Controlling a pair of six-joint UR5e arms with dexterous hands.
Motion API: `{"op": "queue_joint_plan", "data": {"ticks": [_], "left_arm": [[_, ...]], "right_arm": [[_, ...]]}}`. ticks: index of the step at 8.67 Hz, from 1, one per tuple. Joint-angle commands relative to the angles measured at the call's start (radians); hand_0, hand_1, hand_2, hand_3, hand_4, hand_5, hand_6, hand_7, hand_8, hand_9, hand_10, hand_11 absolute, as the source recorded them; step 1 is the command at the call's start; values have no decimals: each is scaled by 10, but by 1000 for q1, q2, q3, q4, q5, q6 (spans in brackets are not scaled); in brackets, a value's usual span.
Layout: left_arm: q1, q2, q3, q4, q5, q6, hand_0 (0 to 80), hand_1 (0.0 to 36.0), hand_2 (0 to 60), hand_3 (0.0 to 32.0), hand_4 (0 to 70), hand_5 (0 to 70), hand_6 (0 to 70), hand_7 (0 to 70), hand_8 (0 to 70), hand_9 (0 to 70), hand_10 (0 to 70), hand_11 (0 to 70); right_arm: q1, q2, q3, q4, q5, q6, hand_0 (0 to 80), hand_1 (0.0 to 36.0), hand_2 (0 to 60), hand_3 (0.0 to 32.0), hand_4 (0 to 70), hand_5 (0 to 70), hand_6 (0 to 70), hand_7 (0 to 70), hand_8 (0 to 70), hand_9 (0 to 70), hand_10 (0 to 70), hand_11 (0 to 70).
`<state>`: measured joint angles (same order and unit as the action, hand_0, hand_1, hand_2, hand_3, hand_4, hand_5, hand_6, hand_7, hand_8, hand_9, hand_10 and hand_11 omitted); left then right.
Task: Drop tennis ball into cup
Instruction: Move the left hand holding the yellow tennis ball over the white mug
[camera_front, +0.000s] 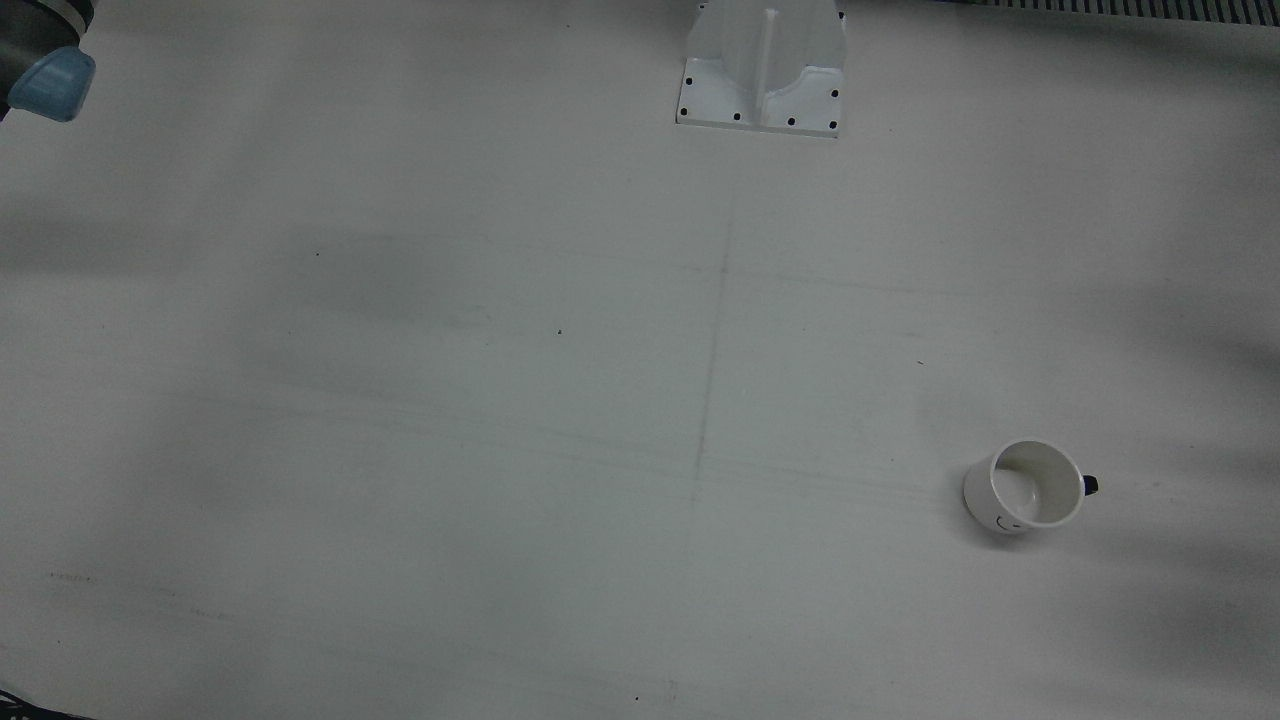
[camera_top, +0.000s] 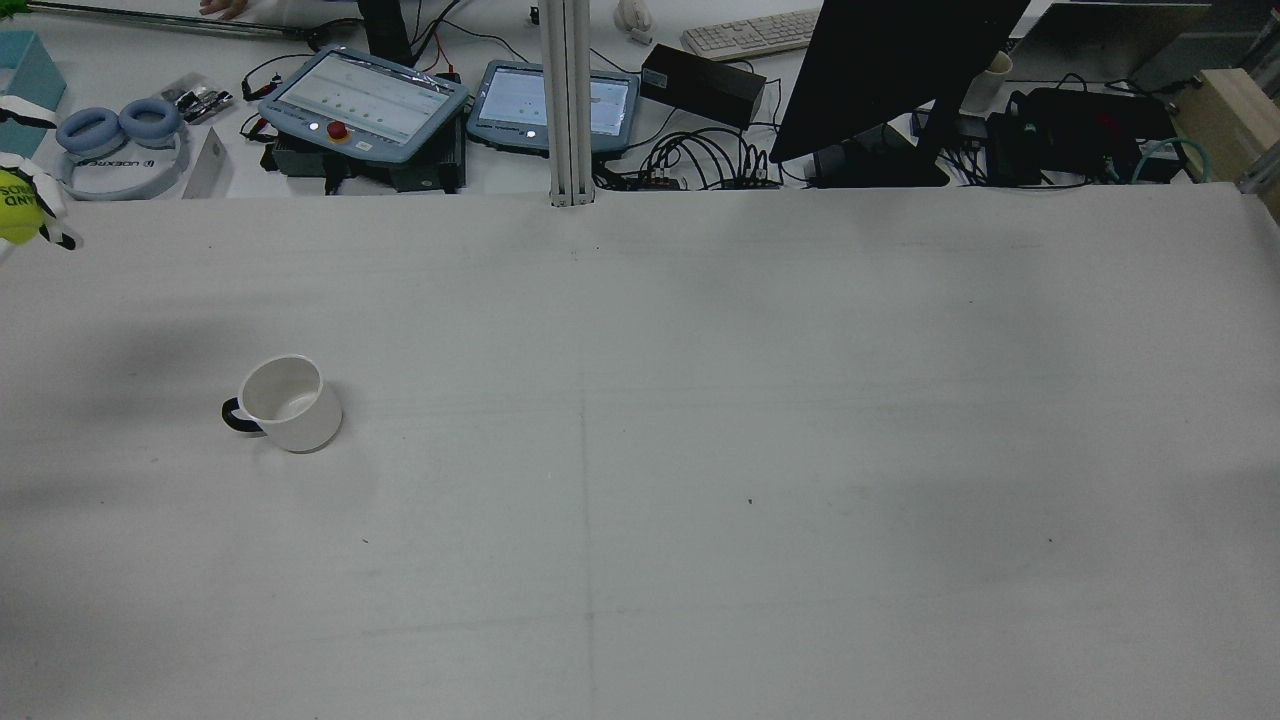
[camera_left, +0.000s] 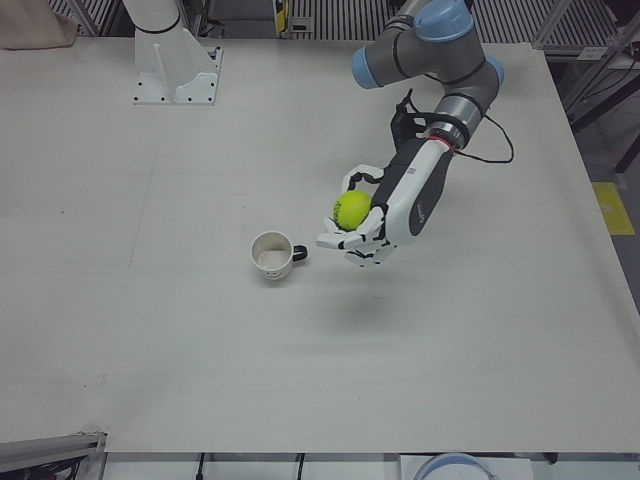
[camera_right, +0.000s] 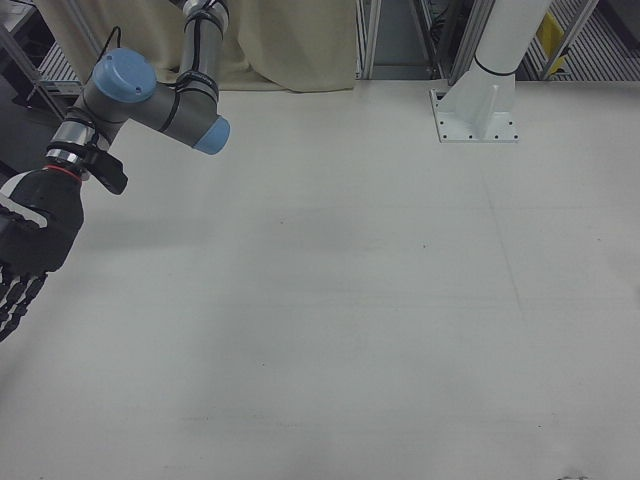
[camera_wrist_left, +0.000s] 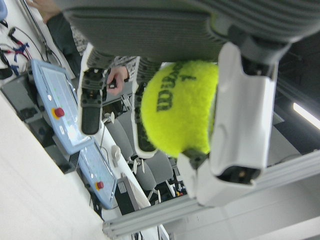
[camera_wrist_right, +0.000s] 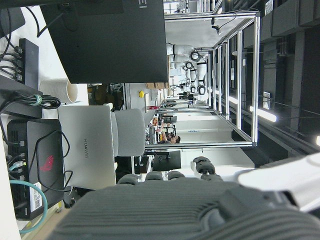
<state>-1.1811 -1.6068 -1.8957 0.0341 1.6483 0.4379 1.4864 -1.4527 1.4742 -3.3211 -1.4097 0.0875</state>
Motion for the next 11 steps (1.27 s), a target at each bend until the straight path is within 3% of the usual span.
{"op": "queue_joint_plan", "data": {"ticks": [1,3,5,8,9,10,11], "left_arm": [[151,-7,-45,23,-50,88,800,360,600,320,46,334,700,664,498,449,229,368],[230,-46,-28,55,-103,88,800,360,600,320,69,355,700,650,508,445,229,367],[242,-138,71,53,-108,82,800,360,600,320,96,345,700,670,500,443,225,361],[268,-134,72,56,-111,90,800,360,600,320,72,316,687,679,481,438,219,353],[268,-133,64,58,-111,93,800,360,600,320,31,329,700,537,449,354,212,345],[270,-124,61,58,-111,97,800,360,600,320,0,295,581,339,366,227,198,327],[271,-110,61,56,-111,97,800,360,600,320,0,279,493,271,328,184,193,321]], "right_arm": [[0,0,-2,0,0,0,0,0,0,0,0,0,0,0,0,0,0,0],[0,0,-2,0,0,0,0,0,0,0,0,0,0,0,0,0,0,0],[0,0,0,0,0,0,0,0,0,0,0,0,0,0,0,0,0,0],[0,0,0,0,0,0,0,0,0,0,0,0,0,0,0,0,0,0],[0,0,0,0,0,0,0,0,0,0,0,0,0,0,0,0,0,0],[0,0,0,0,0,0,0,0,0,0,0,0,0,0,0,0,0,0],[0,0,0,0,0,0,0,0,0,0,0,0,0,0,0,0,0,0]]}}
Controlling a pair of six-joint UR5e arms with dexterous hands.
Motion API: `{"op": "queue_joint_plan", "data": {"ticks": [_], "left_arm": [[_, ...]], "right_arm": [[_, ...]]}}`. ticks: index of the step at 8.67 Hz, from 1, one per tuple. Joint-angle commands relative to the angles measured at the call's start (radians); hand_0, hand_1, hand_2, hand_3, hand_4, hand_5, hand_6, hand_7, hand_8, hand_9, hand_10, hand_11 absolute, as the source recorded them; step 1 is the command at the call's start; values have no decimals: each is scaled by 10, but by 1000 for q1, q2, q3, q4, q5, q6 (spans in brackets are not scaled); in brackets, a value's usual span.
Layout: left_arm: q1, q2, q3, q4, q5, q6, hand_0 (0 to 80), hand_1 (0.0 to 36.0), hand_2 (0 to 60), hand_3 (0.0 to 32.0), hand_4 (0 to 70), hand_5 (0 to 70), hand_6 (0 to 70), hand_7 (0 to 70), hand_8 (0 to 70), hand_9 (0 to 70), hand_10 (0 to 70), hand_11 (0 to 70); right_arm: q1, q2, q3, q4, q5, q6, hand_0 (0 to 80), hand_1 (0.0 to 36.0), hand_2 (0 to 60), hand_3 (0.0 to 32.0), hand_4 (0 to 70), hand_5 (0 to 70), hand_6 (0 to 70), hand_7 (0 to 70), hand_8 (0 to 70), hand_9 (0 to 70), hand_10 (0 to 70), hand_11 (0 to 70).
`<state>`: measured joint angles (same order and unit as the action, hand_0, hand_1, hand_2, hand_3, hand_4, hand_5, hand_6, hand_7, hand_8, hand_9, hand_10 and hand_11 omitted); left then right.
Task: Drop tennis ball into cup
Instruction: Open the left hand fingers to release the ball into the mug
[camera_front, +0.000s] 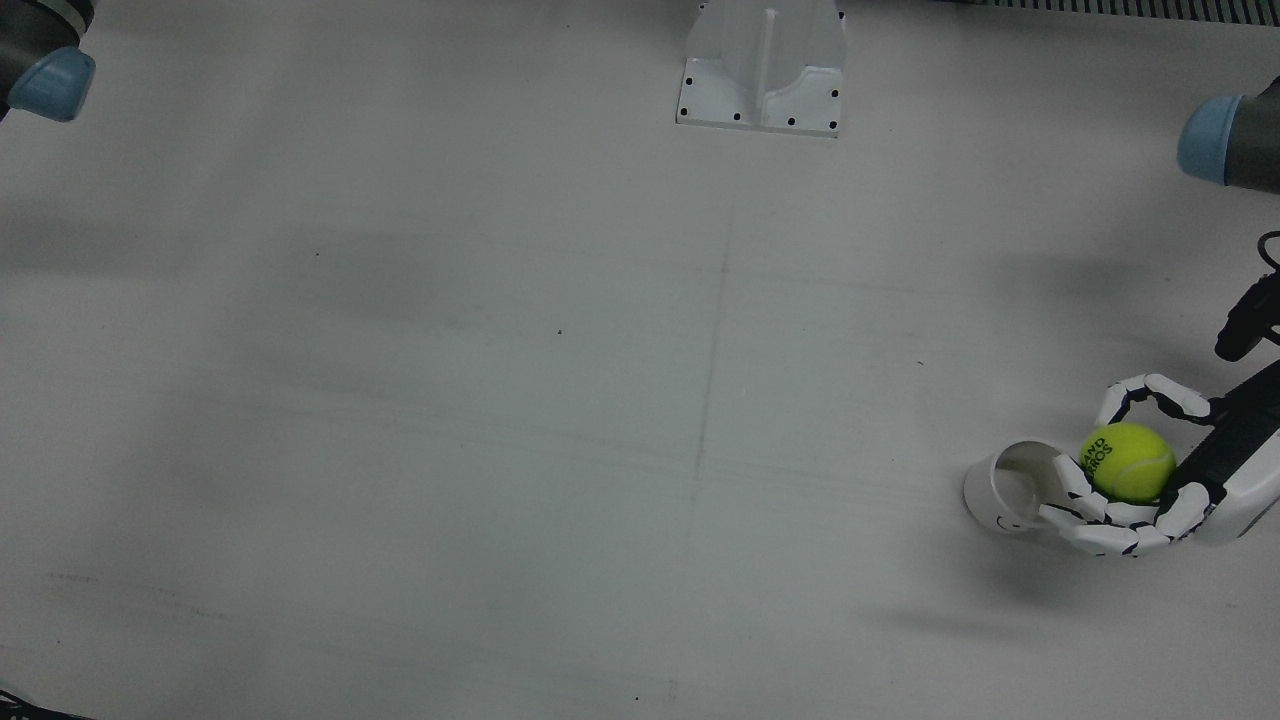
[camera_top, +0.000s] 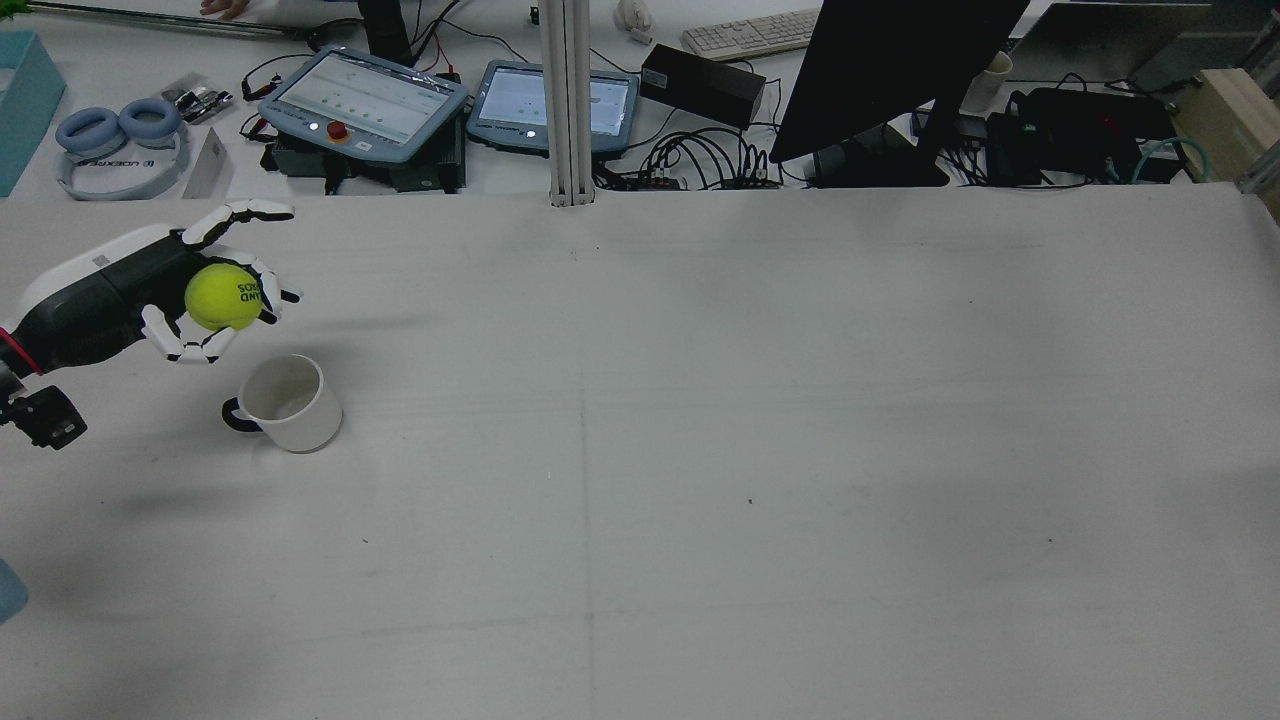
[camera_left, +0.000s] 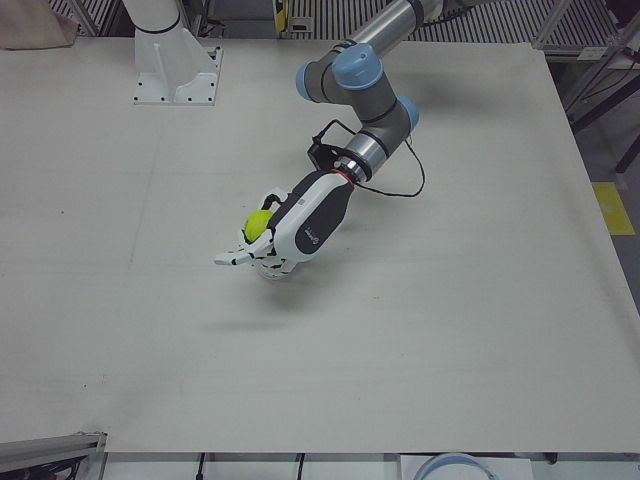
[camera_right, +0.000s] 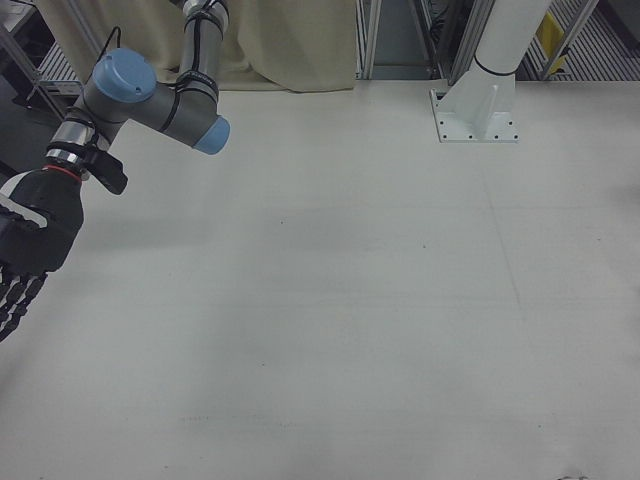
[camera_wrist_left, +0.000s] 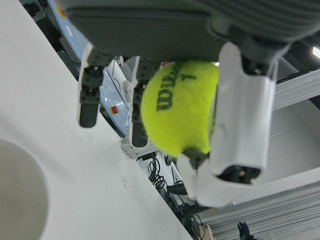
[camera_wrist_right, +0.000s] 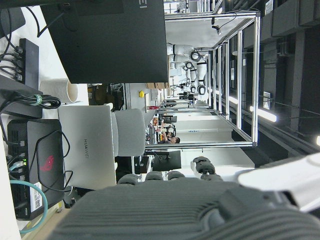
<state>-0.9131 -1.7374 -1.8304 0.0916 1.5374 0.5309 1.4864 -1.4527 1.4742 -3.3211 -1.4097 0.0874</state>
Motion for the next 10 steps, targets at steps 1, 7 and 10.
{"op": "queue_joint_plan", "data": {"ticks": [1,7,10], "left_arm": [[3,39,-4,-13,0,4,800,360,581,320,0,240,302,282,284,177,189,315],[2,58,-21,-24,0,1,726,360,521,320,0,219,322,242,272,152,182,296],[-242,121,0,-27,6,-199,724,360,540,320,0,239,432,219,289,140,177,288]], "right_arm": [[0,0,0,0,0,0,0,0,0,0,0,0,0,0,0,0,0,0],[0,0,0,0,0,0,0,0,0,0,0,0,0,0,0,0,0,0],[0,0,-2,0,0,0,0,0,0,0,0,0,0,0,0,0,0,0]]}}
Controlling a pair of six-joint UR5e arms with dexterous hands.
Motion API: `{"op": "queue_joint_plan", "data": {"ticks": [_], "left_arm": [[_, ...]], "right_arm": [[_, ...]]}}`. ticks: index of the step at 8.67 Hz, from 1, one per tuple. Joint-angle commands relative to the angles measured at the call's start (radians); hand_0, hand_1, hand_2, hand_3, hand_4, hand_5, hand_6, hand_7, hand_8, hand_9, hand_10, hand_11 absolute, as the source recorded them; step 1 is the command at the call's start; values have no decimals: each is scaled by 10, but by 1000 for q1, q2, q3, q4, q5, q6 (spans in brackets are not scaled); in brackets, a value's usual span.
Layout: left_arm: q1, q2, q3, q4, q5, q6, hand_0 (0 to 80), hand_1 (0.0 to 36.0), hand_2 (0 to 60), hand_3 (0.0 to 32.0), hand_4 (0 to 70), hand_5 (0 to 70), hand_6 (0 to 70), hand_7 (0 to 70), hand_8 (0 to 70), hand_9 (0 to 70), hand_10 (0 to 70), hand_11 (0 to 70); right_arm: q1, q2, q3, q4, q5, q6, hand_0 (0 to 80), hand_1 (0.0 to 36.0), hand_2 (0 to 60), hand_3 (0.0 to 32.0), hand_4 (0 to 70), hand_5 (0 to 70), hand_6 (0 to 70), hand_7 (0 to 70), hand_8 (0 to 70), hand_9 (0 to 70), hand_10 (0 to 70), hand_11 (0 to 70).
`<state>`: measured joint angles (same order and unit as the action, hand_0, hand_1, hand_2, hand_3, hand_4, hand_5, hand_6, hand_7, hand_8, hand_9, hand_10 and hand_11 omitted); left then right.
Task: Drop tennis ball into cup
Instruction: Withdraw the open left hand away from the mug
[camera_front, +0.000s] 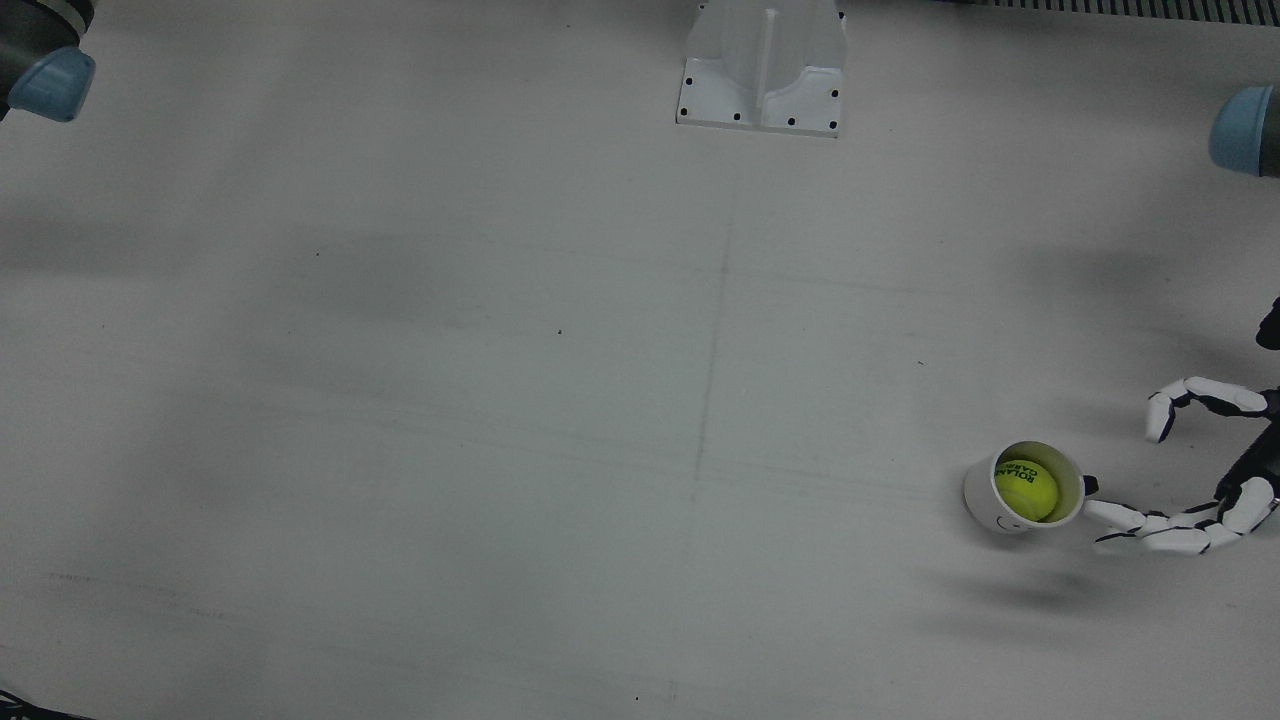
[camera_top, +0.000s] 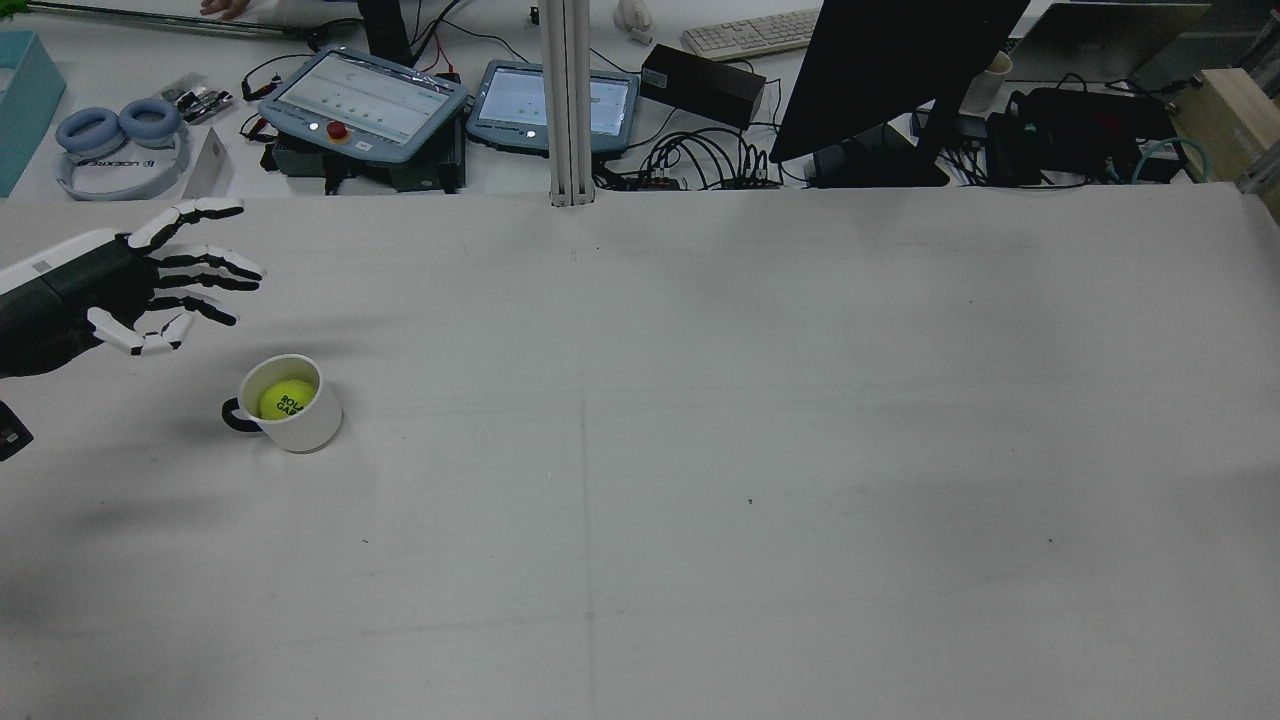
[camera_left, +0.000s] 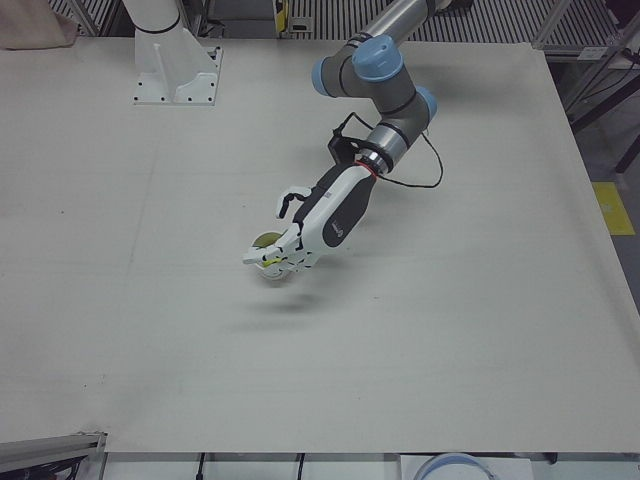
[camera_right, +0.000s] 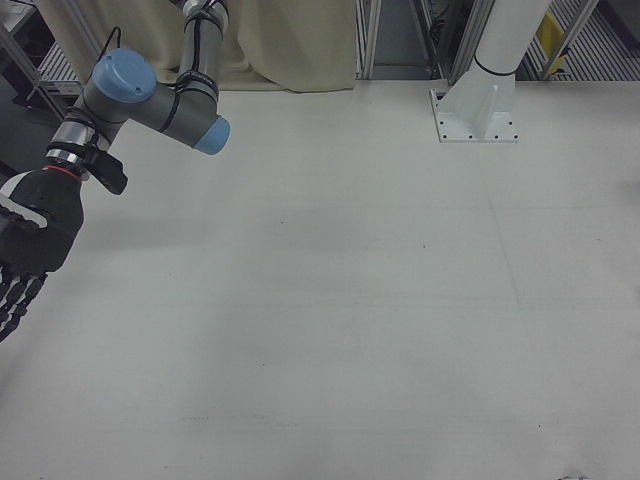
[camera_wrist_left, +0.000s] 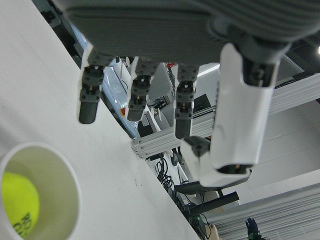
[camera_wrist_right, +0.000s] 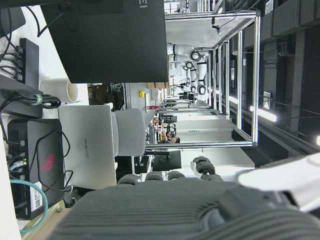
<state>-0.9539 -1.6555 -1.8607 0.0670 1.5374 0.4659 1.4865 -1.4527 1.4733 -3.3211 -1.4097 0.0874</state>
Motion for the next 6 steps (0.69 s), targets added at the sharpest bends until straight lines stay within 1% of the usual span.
{"op": "queue_joint_plan", "data": {"ticks": [1,2,3,4,5,6], "left_arm": [[-329,39,69,-3,15,-163,738,360,521,320,0,230,399,238,283,145,186,300],[-418,39,107,-12,27,-165,791,360,521,320,1,219,331,262,267,146,191,308],[-487,39,127,-30,35,-165,800,360,544,320,12,225,330,270,269,149,196,318],[-506,40,129,-47,36,-167,800,360,578,320,16,259,485,243,302,146,200,325],[-520,39,130,-52,36,-179,800,360,548,320,6,232,334,274,274,155,206,335],[-522,40,130,-52,38,-179,800,360,534,320,0,239,371,259,281,152,209,338]], "right_arm": [[0,0,-1,0,0,0,0,0,0,0,0,0,0,0,0,0,0,0],[0,0,1,0,0,0,0,0,0,0,0,0,0,0,0,0,0,0],[0,0,-1,0,0,0,0,0,0,0,0,0,0,0,0,0,0,0],[0,0,1,0,0,0,0,0,0,0,0,0,0,0,0,0,0,0],[0,0,1,0,0,0,0,0,0,0,0,0,0,0,0,0,0,0],[0,0,1,0,0,0,0,0,0,0,0,0,0,0,0,0,0,0]]}}
